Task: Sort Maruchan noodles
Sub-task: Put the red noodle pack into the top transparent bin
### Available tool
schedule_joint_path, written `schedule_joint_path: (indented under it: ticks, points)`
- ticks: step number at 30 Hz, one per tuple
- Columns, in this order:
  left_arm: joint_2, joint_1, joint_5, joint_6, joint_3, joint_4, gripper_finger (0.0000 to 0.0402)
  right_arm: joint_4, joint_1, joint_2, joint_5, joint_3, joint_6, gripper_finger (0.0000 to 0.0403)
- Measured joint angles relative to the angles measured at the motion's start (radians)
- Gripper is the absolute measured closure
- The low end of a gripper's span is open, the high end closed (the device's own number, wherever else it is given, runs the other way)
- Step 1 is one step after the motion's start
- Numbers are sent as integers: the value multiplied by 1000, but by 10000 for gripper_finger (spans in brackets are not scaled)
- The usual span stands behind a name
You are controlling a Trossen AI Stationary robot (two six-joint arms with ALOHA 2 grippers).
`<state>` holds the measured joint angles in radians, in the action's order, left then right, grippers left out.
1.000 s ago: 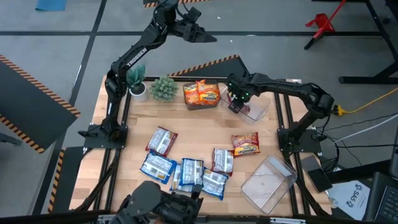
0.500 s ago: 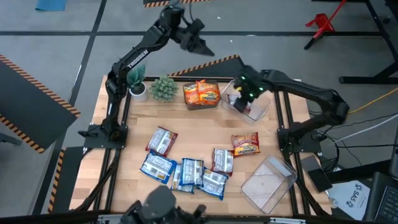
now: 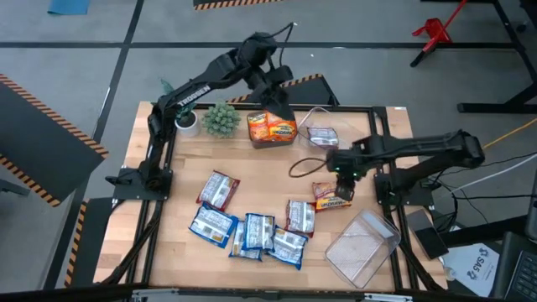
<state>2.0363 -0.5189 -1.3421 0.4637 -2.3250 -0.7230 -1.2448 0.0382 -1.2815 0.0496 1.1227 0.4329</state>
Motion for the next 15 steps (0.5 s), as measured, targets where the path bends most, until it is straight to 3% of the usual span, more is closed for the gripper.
schedule_joint_path:
  ticks: [2, 7, 11, 15]
  points:
    - [-24, 27, 18, -10, 0, -14, 167, -24, 8, 45, 15, -66, 152, 237]
    - [-70, 93, 93, -31, -4, 13, 167, 99, 8, 228, 70, -273, 515, 217]
    - [-99, 101, 162, -30, -1, 18, 167, 160, 7, 353, 113, -436, 722, 160]
    - [-122, 105, 218, -43, -2, 17, 167, 297, 5, 408, 122, -564, 830, 99]
